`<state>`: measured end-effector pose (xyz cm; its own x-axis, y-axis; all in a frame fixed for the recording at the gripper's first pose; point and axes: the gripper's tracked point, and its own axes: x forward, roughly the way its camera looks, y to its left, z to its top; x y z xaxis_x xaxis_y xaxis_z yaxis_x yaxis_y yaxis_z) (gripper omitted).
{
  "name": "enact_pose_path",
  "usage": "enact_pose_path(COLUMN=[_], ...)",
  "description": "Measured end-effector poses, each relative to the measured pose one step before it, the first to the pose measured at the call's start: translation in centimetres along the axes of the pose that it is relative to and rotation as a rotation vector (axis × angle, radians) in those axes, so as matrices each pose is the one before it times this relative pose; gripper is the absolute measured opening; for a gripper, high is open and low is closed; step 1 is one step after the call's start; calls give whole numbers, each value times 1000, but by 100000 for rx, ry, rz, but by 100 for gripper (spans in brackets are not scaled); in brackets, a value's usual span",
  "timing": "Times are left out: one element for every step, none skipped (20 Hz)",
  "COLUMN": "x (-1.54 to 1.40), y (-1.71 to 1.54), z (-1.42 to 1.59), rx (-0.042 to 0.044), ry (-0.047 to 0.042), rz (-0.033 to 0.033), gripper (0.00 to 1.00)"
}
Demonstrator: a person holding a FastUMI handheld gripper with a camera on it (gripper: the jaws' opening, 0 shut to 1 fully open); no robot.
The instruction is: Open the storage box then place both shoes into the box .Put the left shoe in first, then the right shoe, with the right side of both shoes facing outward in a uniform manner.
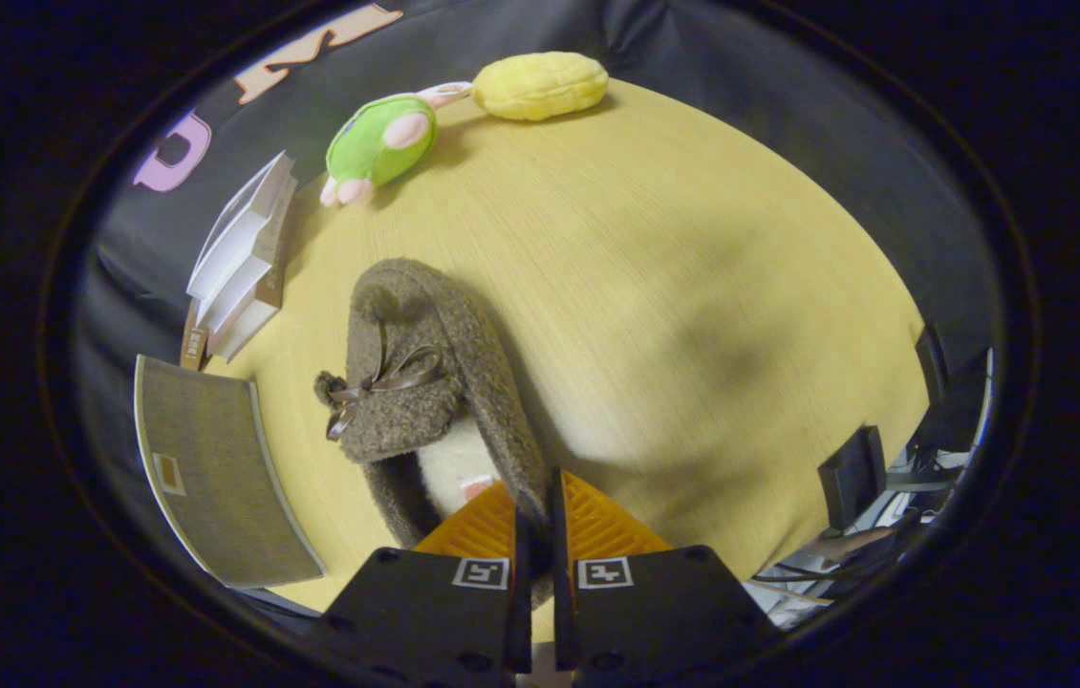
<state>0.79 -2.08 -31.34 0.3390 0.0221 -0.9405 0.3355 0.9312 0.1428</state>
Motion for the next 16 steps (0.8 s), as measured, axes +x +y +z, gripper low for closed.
enact_pose_path(x=[152, -141, -225, -239, -296, -317, -645, -582, -664, -851, -919, -1085, -1017, -1075, -1229, -1157], y=[22, -103, 470, 452, 395, 365, 337, 460, 498, 526, 513, 586, 735, 714, 835, 959], z=[-110, -78, 85, -270, -246, -152, -119, 58, 107, 145, 215, 393, 337, 384, 376, 518], rx=[-1471, -391, 91, -272, 213, 390, 99, 212, 195, -109, 144, 96, -109, -91, -84, 400], ry=[-959, 501, -686, 407, 97, -419, -697, -853, -899, -945, -1209, -1229, -1315, -1254, -1295, -1478], rz=[-335, -744, 278, 466, 349, 7, 399, 182, 93, -24, -219, -183, -185, -260, -71, 335], gripper=[9, 6, 3, 3, 3, 3, 3, 3, 3, 3, 3, 3, 3, 3, 3, 3])
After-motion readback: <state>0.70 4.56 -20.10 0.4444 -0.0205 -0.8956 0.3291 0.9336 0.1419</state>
